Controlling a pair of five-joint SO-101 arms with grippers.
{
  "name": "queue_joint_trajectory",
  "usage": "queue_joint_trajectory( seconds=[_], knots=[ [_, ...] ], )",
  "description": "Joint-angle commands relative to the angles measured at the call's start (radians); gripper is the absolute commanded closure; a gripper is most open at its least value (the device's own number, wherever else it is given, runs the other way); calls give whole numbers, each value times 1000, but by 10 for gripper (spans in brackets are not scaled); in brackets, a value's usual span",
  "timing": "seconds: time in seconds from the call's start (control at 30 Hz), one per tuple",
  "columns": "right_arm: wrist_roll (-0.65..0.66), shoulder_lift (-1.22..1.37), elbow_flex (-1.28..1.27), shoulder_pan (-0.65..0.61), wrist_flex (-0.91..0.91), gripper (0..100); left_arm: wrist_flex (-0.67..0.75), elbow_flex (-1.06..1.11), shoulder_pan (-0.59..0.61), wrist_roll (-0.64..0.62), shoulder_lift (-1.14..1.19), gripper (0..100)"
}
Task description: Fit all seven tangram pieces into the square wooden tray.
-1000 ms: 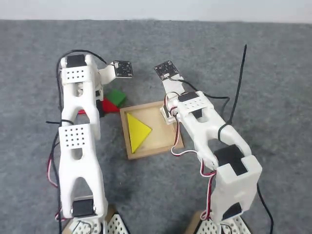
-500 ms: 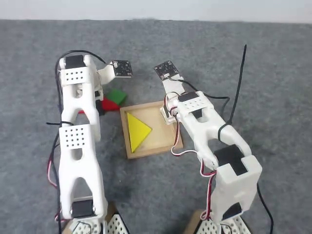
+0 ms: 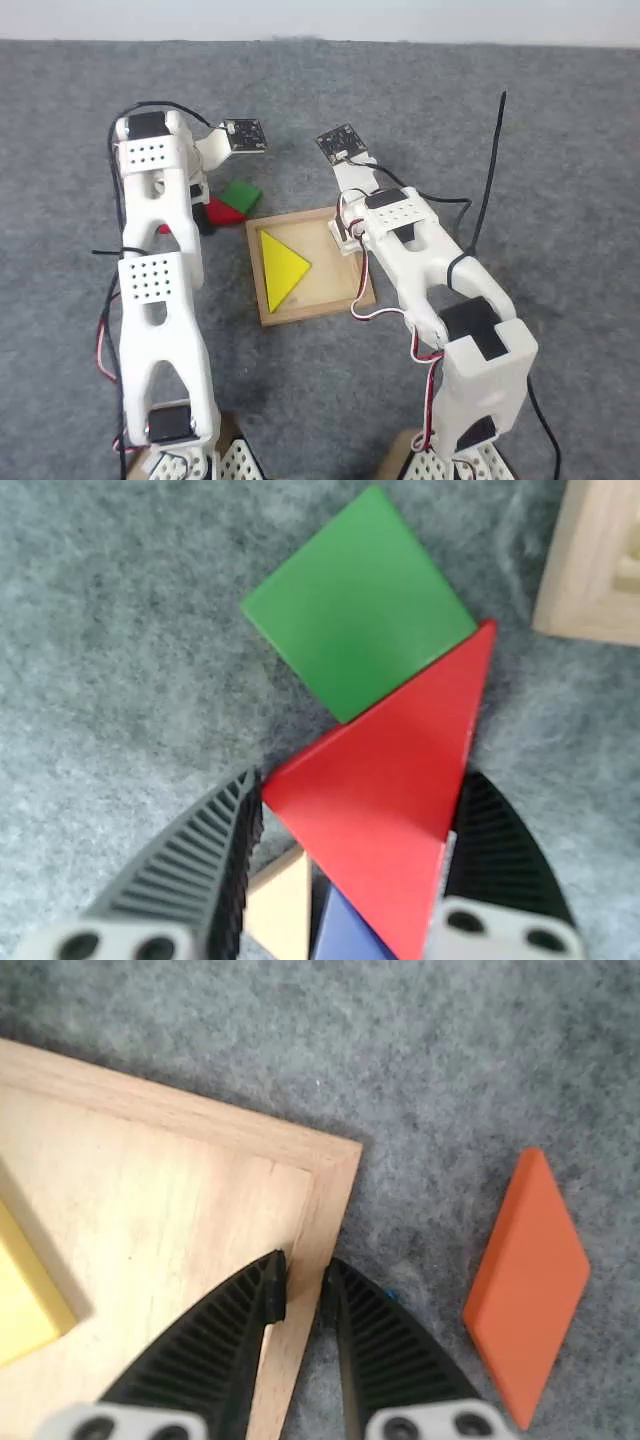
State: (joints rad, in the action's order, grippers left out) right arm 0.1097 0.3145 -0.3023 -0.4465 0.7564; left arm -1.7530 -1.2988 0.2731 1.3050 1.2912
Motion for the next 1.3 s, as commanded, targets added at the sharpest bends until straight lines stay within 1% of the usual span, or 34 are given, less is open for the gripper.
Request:
queue_joint_trajectory(
  seconds=[0.0,0.17,0.23,0.33,0.43,0.5,0.63,0.73,0.8,0.87,0.97,1.03,1.13,1.27],
  knots=[
    [-8,-15,23,-19,28,972,-8,176,15,-8,-144,898],
    [-8,-15,23,-19,28,972,-3,656,-57,-5,-508,902],
    [-8,-15,23,-19,28,972,8,816,-68,-2,-652,917],
    [-8,-15,23,-19,28,972,97,998,-57,-5,-827,927],
    [-8,-15,23,-19,28,972,135,1122,-48,-28,-942,925],
    [-8,-15,23,-19,28,972,137,1175,-49,-78,-1011,925],
    [-8,-16,23,-18,30,972,135,1194,-52,-193,-1102,924],
    [-8,-48,23,-13,70,972,133,1211,-80,-348,-1135,924],
    [-8,-99,23,-13,125,972,133,1230,-97,-486,-1154,924],
    [-8,-148,18,-12,166,972,140,1248,-104,-661,-1177,925],
    [-8,-180,11,-10,179,969,143,1268,-98,-970,-1214,927],
    [-8,-183,3,-15,176,969,138,1287,-92,-1131,-1240,927],
    [-15,-185,3,-13,174,968,140,1333,-94,-1300,-1284,927],
    [-21,-189,6,-13,174,968,137,1402,-95,-1484,-1341,927]
  ],
)
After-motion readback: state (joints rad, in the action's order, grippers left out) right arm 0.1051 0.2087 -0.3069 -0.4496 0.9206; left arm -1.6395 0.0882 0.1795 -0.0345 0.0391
